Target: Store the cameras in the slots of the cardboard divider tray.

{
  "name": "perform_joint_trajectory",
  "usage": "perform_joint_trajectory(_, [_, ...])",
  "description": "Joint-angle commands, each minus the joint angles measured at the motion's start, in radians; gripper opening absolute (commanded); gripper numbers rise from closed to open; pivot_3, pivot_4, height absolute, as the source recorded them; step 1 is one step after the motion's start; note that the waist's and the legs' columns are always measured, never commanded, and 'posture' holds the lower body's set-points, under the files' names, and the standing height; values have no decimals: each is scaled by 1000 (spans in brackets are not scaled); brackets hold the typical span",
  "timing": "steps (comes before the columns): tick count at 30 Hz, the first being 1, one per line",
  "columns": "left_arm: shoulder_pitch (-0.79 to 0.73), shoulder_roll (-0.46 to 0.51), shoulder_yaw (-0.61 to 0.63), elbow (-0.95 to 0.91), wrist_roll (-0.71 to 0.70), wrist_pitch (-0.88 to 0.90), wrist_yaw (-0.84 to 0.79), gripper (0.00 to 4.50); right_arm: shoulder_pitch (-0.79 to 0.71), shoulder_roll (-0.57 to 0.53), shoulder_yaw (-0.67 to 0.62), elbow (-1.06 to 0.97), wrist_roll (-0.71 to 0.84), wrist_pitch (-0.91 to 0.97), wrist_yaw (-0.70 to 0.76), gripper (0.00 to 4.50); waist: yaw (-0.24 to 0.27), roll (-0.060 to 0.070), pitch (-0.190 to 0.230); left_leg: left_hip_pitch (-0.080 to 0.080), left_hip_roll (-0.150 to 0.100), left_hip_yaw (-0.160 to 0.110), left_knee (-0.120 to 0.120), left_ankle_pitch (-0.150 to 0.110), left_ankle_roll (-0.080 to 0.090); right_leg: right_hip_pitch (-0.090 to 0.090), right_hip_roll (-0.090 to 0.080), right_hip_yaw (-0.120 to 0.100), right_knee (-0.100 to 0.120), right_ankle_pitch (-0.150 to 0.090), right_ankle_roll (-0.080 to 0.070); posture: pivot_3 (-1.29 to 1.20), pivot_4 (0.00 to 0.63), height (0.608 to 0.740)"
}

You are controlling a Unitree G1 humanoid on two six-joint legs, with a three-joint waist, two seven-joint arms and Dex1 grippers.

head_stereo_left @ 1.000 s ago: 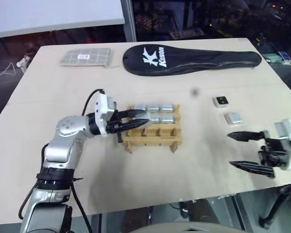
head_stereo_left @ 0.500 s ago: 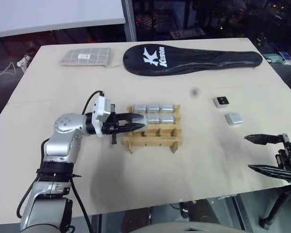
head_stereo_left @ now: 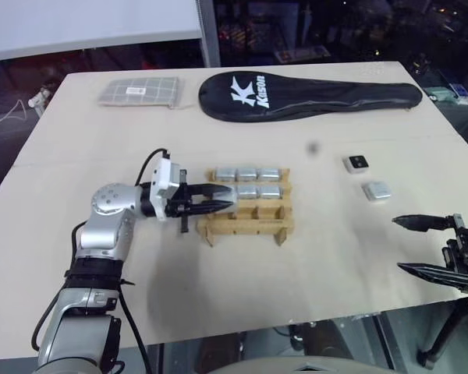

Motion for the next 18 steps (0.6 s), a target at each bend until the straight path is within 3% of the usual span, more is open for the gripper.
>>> perform_joint_trajectory(1, [0,-4,20,-9,-21,14,2,753,9,0,-47,-24,9,1,8,4451,0,0,0,0,0,0,0,0,0,0,0,0,0,0,0,0,150,740])
perform_joint_trajectory(18, [23,9,58,-4,-66,55,-26,753,-11,-7,-42,-17,0,18,6,4451,-1,0,0,0,0,0,0,0,0,0,0,0,0,0,0,0,150,740])
